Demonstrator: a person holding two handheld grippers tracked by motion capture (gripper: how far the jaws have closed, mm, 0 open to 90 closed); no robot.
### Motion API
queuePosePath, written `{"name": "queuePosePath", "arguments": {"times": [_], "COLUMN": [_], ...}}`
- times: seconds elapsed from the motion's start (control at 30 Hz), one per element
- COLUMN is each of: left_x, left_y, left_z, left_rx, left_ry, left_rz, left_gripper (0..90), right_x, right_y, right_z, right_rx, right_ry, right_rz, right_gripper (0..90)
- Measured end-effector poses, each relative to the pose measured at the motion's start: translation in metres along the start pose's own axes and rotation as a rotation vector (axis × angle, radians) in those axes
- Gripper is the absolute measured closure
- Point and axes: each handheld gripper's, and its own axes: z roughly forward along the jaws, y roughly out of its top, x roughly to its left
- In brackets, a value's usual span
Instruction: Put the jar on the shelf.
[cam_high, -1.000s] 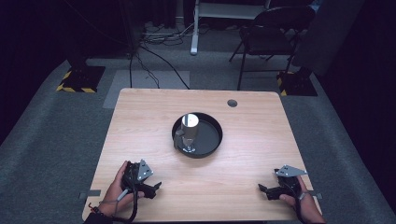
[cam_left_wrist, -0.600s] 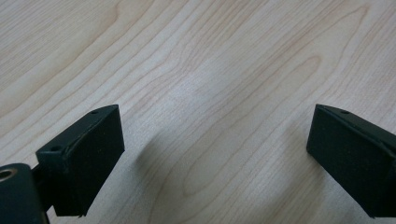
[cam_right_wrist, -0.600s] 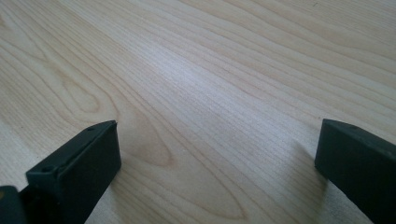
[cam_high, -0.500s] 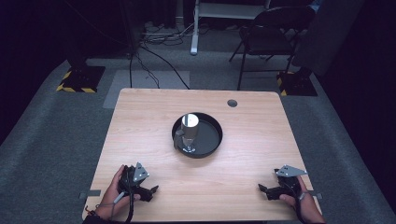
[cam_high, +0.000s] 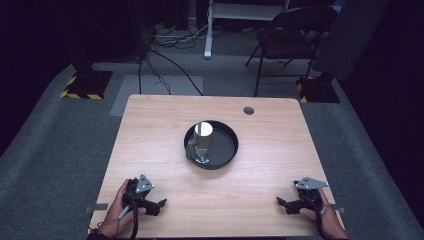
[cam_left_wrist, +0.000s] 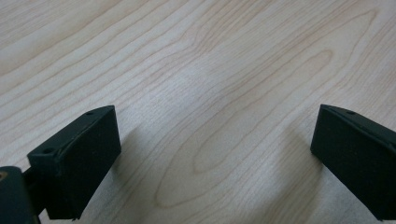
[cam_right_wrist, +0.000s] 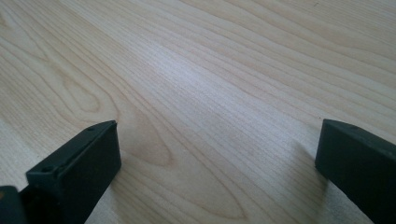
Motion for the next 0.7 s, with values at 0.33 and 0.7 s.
{"name": "queuePosePath", "arguments": {"times": [0.33, 0.7], "left_x": [0.0029, 0.003], "left_y": [-0.004, -0.004], "left_z": [-0.0016, -0.0015], "left_rx": [-0.015, -0.015], "left_ry": [-0.001, -0.001], "left_rz": [-0.004, -0.004], "left_gripper": [0.2, 0.2], "right_x": [-0.0001, -0.0002], "right_y": [0.0, 0.0], "right_z": [0.0, 0.0], "right_rx": [0.0, 0.0], "right_ry": [0.0, 0.001], "right_rz": [-0.001, -0.002], "right_gripper": [0.0, 0.0]}}
